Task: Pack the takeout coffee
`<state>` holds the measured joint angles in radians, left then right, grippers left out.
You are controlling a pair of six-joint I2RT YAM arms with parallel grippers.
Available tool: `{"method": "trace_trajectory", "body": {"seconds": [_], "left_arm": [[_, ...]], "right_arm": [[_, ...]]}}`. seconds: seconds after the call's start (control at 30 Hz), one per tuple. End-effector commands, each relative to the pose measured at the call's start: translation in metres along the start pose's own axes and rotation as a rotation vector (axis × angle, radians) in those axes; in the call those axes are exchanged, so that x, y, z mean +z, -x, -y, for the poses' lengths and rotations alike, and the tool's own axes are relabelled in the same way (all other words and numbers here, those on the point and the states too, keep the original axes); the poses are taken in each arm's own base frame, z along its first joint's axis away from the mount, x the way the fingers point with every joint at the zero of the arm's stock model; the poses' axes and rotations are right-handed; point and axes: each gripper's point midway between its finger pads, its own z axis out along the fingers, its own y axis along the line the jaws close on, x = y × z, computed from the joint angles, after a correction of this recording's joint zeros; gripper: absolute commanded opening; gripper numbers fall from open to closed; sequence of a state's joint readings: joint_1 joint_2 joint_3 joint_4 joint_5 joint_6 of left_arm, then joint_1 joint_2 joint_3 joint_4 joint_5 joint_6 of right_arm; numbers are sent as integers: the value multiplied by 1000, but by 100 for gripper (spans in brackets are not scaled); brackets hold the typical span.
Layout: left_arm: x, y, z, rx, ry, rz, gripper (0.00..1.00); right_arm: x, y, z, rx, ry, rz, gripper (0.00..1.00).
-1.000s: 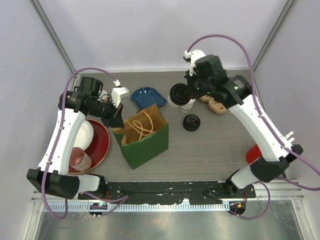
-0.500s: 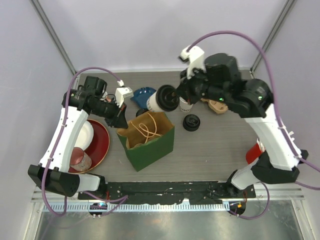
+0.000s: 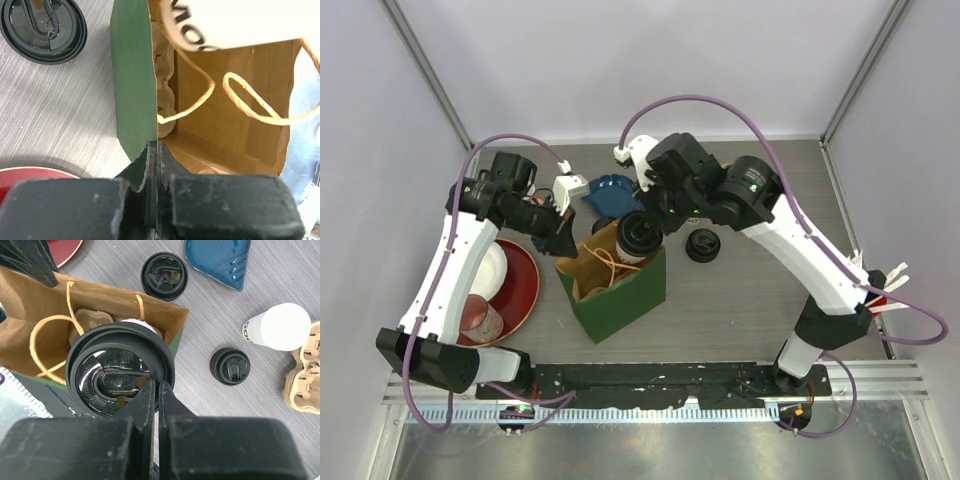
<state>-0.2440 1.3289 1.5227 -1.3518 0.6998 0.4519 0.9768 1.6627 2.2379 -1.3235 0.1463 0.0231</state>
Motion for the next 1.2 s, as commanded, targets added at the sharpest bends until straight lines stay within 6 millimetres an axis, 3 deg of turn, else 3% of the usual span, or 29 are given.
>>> {"method": "trace_trajectory", "body": {"seconds": [0.0,0.33,0.63,0.97,1.17], "left_arm": [[-14,-25,39,-89,-112,-102,0],[-15,-23,50,-89,-172,-89,0],[-12,-24,40,-94,-129,-101,0],[-10,-20,38,-99,-126,-88,0],[-11,-15,38,-98,-130,-77,0]], "right_arm": [[27,-4,-5,-43,-20,-63,1],[70,-24,-13,-97,-14,-182,1],[88,-65,-21,-114,24,-285,1],[105,-67,-31,-88,58,-266,1],[119,-89,-26,-106,18,-330,1]]}}
